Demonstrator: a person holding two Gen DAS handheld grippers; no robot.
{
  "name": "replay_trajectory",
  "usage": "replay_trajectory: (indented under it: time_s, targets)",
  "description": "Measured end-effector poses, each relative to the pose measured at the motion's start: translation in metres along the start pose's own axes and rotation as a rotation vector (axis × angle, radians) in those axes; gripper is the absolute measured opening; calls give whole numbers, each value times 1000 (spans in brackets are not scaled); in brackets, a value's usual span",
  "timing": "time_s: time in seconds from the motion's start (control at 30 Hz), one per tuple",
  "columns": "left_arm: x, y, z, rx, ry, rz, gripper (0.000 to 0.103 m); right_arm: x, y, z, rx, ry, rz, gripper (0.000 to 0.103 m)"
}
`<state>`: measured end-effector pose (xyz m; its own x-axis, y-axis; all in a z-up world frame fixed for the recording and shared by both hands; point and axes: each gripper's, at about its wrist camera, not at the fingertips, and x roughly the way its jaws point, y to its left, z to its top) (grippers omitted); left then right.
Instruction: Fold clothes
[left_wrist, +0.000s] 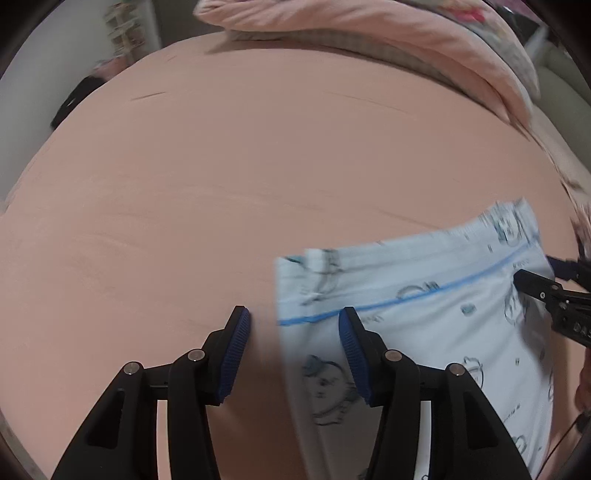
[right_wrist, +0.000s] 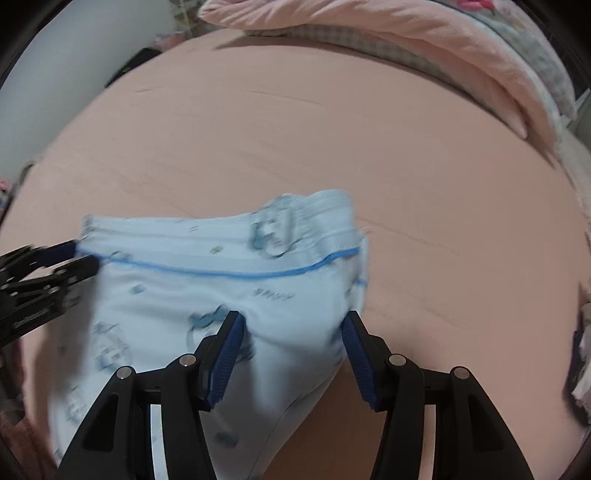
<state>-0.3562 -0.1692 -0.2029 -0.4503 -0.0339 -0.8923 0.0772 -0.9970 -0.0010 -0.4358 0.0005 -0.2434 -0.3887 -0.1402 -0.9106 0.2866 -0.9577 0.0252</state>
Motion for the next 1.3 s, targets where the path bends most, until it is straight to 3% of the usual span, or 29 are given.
replay_trajectory:
  time_s: [0.1,0.2,0.3,0.43,0.57,0.7,0.83,1.07,1.3]
  targets:
    - [-11,11,2,-36,-28,-9,48,-7,-8,4,72,-31,-20,54]
    - [-25,-1,-6,-21,-57,-54,48,-28,1,-7,83,-59,56,55]
    - [-42,-29,-20,44,-83,-100,48,-52,8,-38,53,-40,90,55]
    - [-63,-64,-56,46,-50,-135,48,-61,10,-92,56,15,99,55]
    - [-75,-76,-81,76,-78,-89,48,-62,25,-133,69,61,79,55]
    - [-85,-72,-127,77,-28,-59,48,-83,48,-161,38,67,52,55]
    - [-68,-73,-129,38,21,-63,48,-91,66,-185,4,65,-10,55]
    - [-85,-68,-165,-17,77,-70,48,-108,72,-209,28,81,-3,55]
    - [-92,-66,-193,-51,58,-85,48,-117,66,-224,108,69,46,56]
